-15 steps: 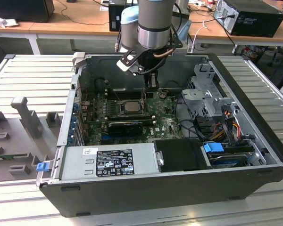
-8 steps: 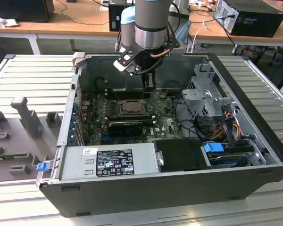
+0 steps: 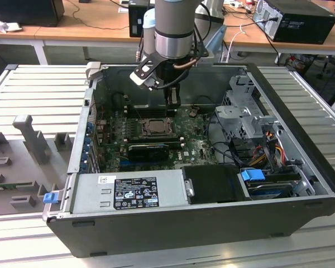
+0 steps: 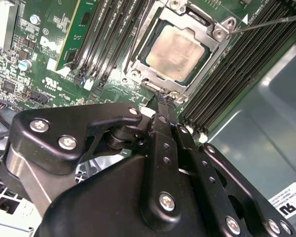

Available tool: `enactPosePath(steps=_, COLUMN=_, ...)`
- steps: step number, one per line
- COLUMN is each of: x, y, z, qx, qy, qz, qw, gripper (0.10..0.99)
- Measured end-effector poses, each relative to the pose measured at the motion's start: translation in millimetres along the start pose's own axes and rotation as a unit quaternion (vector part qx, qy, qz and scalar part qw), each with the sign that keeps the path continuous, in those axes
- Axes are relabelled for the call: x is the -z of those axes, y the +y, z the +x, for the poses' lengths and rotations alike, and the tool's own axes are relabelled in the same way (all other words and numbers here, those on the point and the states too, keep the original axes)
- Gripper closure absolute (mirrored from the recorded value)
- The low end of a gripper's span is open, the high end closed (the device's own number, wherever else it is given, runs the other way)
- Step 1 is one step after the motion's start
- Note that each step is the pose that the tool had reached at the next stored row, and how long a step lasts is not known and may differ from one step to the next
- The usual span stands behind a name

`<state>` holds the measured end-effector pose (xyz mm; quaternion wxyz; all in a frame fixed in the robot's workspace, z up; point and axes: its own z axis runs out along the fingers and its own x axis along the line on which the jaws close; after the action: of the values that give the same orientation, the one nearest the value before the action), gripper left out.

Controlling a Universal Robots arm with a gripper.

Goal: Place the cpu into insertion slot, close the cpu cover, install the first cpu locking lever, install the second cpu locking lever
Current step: 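Close the cpu cover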

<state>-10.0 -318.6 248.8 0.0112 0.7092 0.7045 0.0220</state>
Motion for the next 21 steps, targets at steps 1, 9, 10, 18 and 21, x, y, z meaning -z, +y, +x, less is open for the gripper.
enactPosePath(steps=1, x=-0.1, y=-0.6, z=0.0, qx=0.000, qy=0.0000, qz=0.0000, qw=1.0000, gripper=0.980)
enactPosePath(steps=9, x=-8.9, y=-8.4, z=-0.9, qx=0.001, qy=0.0003, qz=0.0000, qw=1.0000, gripper=0.980)
enactPosePath(steps=10, x=-10.6, y=-8.7, z=-0.9, qx=0.001, qy=0.0003, qz=0.0001, qw=1.0000, gripper=0.980)
enactPosePath(steps=18, x=-19.0, y=-30.0, z=-1.3, qx=0.001, qy=0.0003, qz=0.0011, qw=1.0000, gripper=0.980)
enactPosePath(steps=21, x=-18.8, y=-33.4, z=-1.3, qx=0.001, qy=0.0003, qz=0.0011, qw=1.0000, gripper=0.980)
